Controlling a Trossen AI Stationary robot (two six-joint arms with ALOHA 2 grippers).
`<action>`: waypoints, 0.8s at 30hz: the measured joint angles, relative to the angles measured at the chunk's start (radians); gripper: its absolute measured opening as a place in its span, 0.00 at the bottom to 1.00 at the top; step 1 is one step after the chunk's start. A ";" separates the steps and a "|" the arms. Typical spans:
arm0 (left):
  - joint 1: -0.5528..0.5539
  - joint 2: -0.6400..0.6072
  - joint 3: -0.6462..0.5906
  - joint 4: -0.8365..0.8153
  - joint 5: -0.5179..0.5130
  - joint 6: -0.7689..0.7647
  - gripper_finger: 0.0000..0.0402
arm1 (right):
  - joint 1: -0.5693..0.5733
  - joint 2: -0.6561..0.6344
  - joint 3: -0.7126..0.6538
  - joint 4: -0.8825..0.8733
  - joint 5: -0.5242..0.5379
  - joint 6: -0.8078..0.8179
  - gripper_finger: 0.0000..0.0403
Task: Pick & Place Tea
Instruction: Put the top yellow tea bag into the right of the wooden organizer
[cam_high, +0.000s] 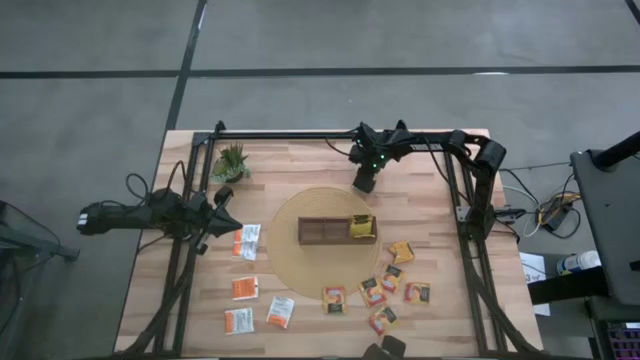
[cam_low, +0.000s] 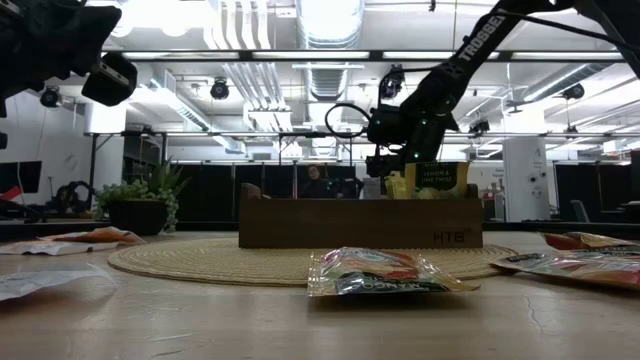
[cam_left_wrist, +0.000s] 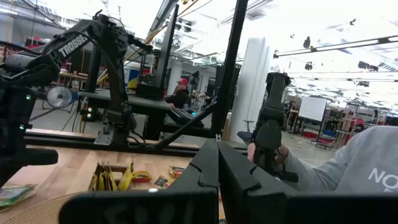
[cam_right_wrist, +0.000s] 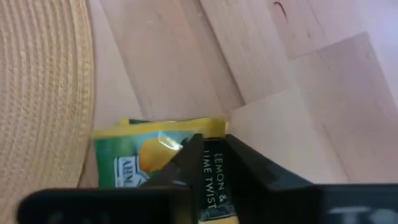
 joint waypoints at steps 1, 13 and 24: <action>0.000 0.000 0.000 0.000 0.000 0.000 0.00 | -0.001 0.000 0.005 -0.008 0.001 -0.001 0.09; 0.000 0.000 0.000 0.000 0.000 0.000 0.00 | 0.044 -0.059 0.057 -0.121 0.063 0.010 0.02; 0.000 0.000 0.000 0.000 0.000 0.000 0.00 | 0.159 -0.207 0.059 -0.161 0.281 0.049 0.02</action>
